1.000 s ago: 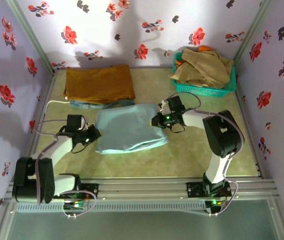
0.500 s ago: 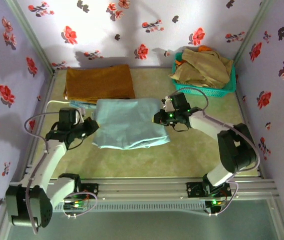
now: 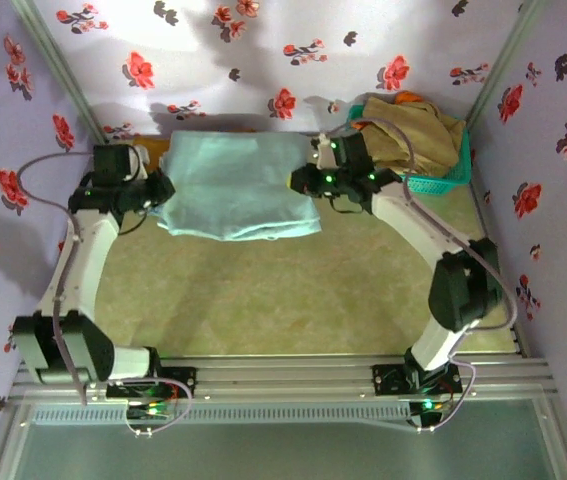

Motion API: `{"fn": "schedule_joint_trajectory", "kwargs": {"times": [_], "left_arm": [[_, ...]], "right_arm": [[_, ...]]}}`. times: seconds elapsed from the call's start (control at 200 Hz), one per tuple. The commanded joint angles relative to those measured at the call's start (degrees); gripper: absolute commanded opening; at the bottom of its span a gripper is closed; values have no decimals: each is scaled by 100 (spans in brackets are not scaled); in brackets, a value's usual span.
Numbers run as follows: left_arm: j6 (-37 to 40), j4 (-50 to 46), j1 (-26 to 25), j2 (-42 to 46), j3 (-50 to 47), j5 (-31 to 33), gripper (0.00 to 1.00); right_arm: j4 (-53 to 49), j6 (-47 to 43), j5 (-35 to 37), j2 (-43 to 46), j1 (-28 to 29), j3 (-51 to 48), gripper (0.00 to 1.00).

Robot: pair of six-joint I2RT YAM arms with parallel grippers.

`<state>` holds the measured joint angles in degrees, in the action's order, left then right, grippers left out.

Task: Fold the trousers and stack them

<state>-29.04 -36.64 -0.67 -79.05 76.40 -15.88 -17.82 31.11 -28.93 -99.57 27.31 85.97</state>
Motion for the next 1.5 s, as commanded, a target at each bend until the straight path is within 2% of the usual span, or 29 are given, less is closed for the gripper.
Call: {"fn": "schedule_joint_trajectory", "kwargs": {"times": [0.0,0.435,0.63,0.71,0.8,0.885,0.92,0.97,1.0,1.1,1.185,1.26,1.31,1.415,1.495], "left_arm": [[285,92,391,-343,643,435,0],[382,227,964,-1791,2196,349,0],[390,193,1148,-2298,2678,313,0],[408,200,1250,-2429,2748,313,0],[542,256,1297,-2612,2715,427,0],[548,455,1379,-2765,2548,551,0],[491,658,1430,-2834,2428,542,0],[469,833,1485,-2986,2359,551,0],[478,888,1511,-3102,2331,559,0],[513,1092,1607,-3422,2255,638,0],[493,1062,1666,-3731,2370,639,0],[382,991,1675,-3984,2464,569,43],[252,892,1675,-4108,2524,581,63],[182,749,1675,-4075,2549,634,78],[149,549,1701,-3842,2587,833,85]], "right_arm": [[-53,-50,-14,-590,-40,739,0],[-843,-255,-277,-3146,-237,3860,0],[-1296,-133,-437,-4467,-270,5787,0],[-1083,161,-502,-4878,-270,6285,0],[-503,684,-324,-5096,-262,6247,6],[-186,958,-112,-5357,-253,6301,20],[-85,1052,-56,-5493,-253,6366,29],[-36,1180,-11,-5694,-258,6507,50],[-71,1250,-3,-5819,-268,6616,56],[-255,1236,-180,-5944,-312,6676,64],[-403,1078,-347,-5742,-357,6371,65],[-341,949,-371,-5397,-364,5874,65],[-257,898,-426,-5167,-364,5573,65],[-126,866,-556,-4717,-350,5011,66],[-142,772,-554,-4457,-312,4682,66]]}}
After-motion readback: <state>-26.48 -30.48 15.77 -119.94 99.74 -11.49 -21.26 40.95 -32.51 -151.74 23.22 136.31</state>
